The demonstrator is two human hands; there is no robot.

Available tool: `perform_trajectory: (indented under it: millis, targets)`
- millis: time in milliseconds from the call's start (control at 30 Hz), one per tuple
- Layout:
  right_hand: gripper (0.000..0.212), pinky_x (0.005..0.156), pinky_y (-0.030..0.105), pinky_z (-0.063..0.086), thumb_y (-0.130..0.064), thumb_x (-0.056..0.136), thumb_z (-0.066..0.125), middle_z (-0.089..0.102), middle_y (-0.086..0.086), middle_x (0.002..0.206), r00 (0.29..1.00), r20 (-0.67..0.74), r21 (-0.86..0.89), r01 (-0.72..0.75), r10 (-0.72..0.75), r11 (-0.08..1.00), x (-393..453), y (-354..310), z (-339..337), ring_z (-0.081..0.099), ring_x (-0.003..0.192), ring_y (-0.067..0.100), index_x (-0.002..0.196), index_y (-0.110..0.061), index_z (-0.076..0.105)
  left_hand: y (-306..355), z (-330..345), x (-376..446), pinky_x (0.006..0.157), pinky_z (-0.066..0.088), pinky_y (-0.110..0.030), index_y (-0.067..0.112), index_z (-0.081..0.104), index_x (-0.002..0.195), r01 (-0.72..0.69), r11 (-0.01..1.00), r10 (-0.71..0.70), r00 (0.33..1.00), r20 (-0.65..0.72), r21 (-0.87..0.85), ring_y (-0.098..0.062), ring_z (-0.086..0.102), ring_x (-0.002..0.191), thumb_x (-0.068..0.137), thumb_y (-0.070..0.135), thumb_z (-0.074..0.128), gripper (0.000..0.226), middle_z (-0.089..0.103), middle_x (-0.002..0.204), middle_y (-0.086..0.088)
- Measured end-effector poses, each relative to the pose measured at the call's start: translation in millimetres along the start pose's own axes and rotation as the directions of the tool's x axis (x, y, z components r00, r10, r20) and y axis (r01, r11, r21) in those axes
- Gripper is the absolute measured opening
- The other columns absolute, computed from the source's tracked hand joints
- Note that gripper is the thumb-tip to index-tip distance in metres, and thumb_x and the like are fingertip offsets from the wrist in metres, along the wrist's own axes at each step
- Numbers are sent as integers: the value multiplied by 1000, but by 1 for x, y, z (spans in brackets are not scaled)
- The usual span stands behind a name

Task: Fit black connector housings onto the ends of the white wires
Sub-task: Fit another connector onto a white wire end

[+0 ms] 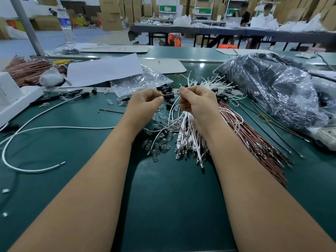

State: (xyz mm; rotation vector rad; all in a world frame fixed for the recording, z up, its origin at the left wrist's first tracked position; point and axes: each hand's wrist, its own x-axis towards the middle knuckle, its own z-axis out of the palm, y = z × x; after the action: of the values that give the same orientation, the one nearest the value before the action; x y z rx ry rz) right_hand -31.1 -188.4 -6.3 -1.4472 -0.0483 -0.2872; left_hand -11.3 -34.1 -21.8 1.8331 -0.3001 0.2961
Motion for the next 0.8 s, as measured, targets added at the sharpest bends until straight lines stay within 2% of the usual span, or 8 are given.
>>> perform_trajectory:
  millis: [267, 467, 667, 800]
  targets:
    - [14, 53, 18, 49, -10, 92, 64, 62, 2, 63, 1000, -18, 0, -6, 6, 1000, 0, -1, 1, 55, 51, 7, 78, -9, 61, -1, 0, 1, 50, 37, -12, 26, 67, 78, 1, 1000, -2, 1000, 12, 11, -11, 45, 59, 91, 18, 62, 16, 55, 62, 5]
    - [13, 55, 20, 50, -9, 91, 64, 63, 4, 65, 1000, -21, -2, -17, 16, 1000, -2, -1, 2, 57, 53, 10, 79, -9, 61, -2, 2, 1, 49, 35, -10, 18, 68, 87, -17, 999, 16, 1000, 7, 29, -2, 41, 49, 92, 17, 60, 10, 54, 63, 4]
    - [12, 56, 22, 51, -8, 91, 63, 64, 5, 65, 999, -25, -23, -27, 26, 999, -2, -2, 2, 57, 54, 13, 79, -8, 60, 0, 2, 0, 52, 37, -13, 12, 67, 95, -21, 999, 21, 1000, 6, 27, -8, 44, 58, 93, 14, 59, 8, 55, 68, 0]
    - [11, 56, 21, 51, -8, 91, 63, 64, 5, 66, 999, -30, -31, -27, 26, 999, -2, -1, 2, 58, 55, 12, 80, -8, 61, 2, 0, -3, 55, 40, -11, 13, 68, 91, -27, 1000, 27, 999, 23, 8, -3, 47, 56, 92, 14, 63, 5, 58, 67, 2]
